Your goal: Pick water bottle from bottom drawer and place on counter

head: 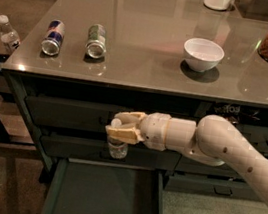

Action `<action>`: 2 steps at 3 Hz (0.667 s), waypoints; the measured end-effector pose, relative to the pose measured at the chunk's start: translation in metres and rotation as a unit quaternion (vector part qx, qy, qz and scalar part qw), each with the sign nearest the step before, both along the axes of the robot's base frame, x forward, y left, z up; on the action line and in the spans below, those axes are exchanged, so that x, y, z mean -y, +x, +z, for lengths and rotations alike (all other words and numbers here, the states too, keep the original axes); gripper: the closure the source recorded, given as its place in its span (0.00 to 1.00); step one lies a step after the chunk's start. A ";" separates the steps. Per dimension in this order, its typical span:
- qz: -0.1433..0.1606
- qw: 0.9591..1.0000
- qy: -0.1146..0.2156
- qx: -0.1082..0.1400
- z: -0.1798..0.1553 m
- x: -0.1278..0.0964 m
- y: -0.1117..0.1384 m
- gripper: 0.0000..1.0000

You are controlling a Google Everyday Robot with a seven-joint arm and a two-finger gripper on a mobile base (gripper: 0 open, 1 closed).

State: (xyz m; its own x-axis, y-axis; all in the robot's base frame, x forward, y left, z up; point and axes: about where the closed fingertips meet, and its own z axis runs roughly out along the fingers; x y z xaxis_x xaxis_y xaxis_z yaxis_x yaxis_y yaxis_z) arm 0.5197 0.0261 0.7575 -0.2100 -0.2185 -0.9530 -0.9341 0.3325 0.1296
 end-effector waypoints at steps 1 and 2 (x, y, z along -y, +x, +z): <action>-0.001 1.000 -0.002 0.020 0.037 0.009 0.000 1.00; 0.000 0.999 -0.014 0.052 0.085 0.020 0.003 1.00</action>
Offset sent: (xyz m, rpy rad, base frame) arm 0.0073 -0.0395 0.1386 -0.0631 -0.1745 -0.0125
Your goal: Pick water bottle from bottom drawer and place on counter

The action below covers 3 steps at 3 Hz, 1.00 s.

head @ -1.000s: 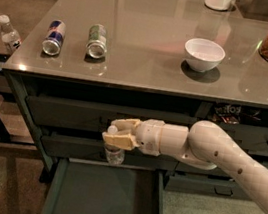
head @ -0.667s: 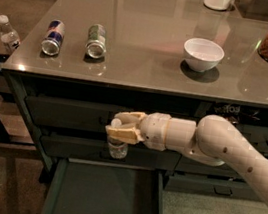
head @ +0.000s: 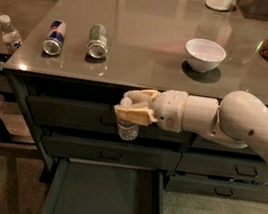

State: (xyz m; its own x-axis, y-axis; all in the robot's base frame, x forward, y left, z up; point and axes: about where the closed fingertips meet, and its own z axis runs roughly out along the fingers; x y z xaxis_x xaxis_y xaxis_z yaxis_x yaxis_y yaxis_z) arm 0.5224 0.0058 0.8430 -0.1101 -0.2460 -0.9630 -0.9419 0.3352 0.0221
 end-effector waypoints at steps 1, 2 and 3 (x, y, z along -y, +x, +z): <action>0.000 1.000 0.000 0.000 0.000 0.000 0.000 1.00; -0.001 1.000 -0.008 0.007 0.020 0.000 0.001 1.00; 0.005 1.000 -0.015 0.012 0.048 -0.002 0.003 1.00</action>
Offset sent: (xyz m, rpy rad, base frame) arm 0.0031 -0.0040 0.0513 -0.0414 -0.0372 -0.0151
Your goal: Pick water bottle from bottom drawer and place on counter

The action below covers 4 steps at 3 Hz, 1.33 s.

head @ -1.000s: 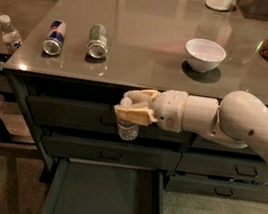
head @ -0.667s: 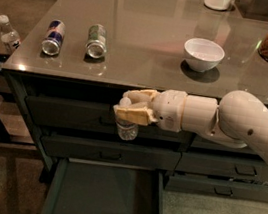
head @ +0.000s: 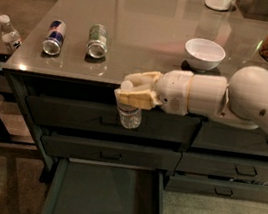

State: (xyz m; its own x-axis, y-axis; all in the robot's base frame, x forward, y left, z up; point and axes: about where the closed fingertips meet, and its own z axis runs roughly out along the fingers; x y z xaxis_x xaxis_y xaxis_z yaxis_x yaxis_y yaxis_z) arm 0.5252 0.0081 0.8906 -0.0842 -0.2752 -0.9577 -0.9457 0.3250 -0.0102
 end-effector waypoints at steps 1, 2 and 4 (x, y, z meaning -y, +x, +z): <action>0.011 1.000 -0.017 0.023 0.041 -0.003 0.000 1.00; 0.011 0.997 -0.045 0.060 0.088 0.000 -0.002 1.00; 0.005 0.994 -0.066 0.092 0.131 0.006 -0.009 1.00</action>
Offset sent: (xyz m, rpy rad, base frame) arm -0.0044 -0.0090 0.1552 -0.1646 -0.2236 0.0123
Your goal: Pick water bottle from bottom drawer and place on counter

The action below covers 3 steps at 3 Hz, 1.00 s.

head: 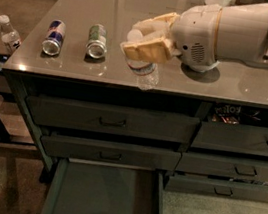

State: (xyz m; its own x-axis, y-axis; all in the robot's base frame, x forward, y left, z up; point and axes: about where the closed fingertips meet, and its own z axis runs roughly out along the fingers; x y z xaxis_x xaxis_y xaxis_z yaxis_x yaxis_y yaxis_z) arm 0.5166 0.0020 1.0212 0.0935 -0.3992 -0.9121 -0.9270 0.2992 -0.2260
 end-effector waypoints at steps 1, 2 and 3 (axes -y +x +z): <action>-0.005 1.000 0.018 -0.006 0.002 0.002 0.017 1.00; -0.009 0.999 0.041 -0.012 0.031 0.013 0.083 1.00; -0.007 0.999 0.045 -0.005 0.040 0.012 0.083 1.00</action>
Offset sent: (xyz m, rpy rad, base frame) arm 0.1060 -0.0217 0.0471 0.1095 0.0214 -0.0284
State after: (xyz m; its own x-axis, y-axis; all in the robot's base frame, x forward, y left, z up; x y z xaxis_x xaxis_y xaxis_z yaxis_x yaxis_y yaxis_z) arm 0.5999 -0.0096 1.0615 0.0796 -0.3165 -0.9453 -0.9242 0.3319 -0.1890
